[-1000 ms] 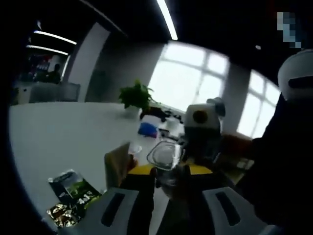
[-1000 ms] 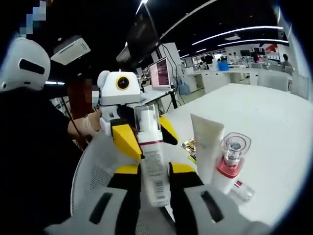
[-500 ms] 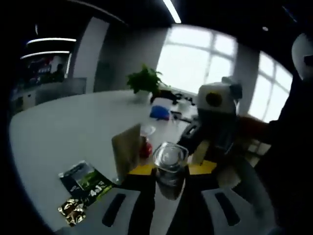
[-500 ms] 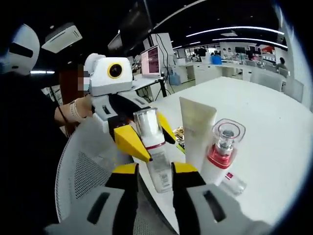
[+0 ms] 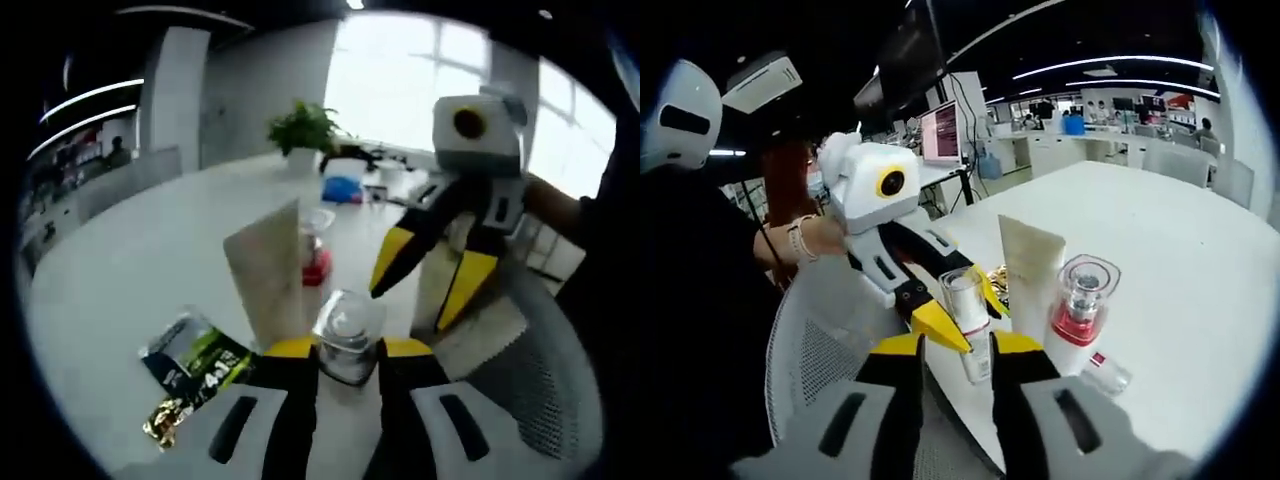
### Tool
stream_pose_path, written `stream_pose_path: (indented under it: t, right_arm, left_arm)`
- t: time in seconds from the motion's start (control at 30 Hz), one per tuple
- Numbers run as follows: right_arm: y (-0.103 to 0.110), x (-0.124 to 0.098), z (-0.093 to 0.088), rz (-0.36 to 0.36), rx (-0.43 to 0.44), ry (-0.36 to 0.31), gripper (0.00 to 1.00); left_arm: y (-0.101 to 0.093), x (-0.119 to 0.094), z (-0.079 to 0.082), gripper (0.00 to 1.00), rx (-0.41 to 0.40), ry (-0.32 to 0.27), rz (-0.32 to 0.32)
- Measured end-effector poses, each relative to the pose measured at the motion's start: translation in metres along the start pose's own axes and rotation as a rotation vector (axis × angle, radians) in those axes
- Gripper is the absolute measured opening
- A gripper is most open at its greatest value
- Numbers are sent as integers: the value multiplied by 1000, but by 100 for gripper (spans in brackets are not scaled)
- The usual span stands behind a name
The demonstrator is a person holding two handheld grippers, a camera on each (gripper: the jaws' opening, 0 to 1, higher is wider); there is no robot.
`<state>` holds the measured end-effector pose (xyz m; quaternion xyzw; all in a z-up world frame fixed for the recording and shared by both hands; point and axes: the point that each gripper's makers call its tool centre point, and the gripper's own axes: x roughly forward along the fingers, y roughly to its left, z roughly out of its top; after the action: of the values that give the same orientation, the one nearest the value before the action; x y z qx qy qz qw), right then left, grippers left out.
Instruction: Arrange the skincare products in the storage area until every visible bottle or jar stands upright without overlapping.
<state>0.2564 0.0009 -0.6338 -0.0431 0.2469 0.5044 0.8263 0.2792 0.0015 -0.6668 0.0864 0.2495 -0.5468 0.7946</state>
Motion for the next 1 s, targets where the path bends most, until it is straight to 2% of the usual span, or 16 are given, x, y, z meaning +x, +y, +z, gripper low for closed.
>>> stream_pose_path:
  t: [0.07,0.23,0.33,0.4,0.5,0.63,0.77,0.9,1.0]
  right_arm:
    - [-6,1,2,-49,23,-14,24]
    - [-14,9,0,-100,115,-34,25]
    - [-17,12,4,-133,159,-72,27]
    - [-20,14,7,-160,155,-88,27]
    - [-18,19,9,-161,164,-94,26]
    - [-18,27,3,-198,115,-47,26]
    - [-17,34,1,-195,124,-45,26]
    - [-20,36,-4,-221,105,-15,24]
    - [-19,36,-3,-216,109,-24,22]
  left_arm:
    - [0,3,-5,19,24,29,8]
    - [-4,9,-10,19,60,58,1]
    - [-2,13,-16,19,80,85,24]
    - [-3,14,-17,19,76,85,27]
    - [-3,17,-17,19,66,84,32]
    - [-1,21,-19,19,70,89,54]
    - [-3,23,-21,19,67,93,48]
    - [-4,23,-22,19,57,93,51]
    - [-3,23,-21,19,52,91,54]
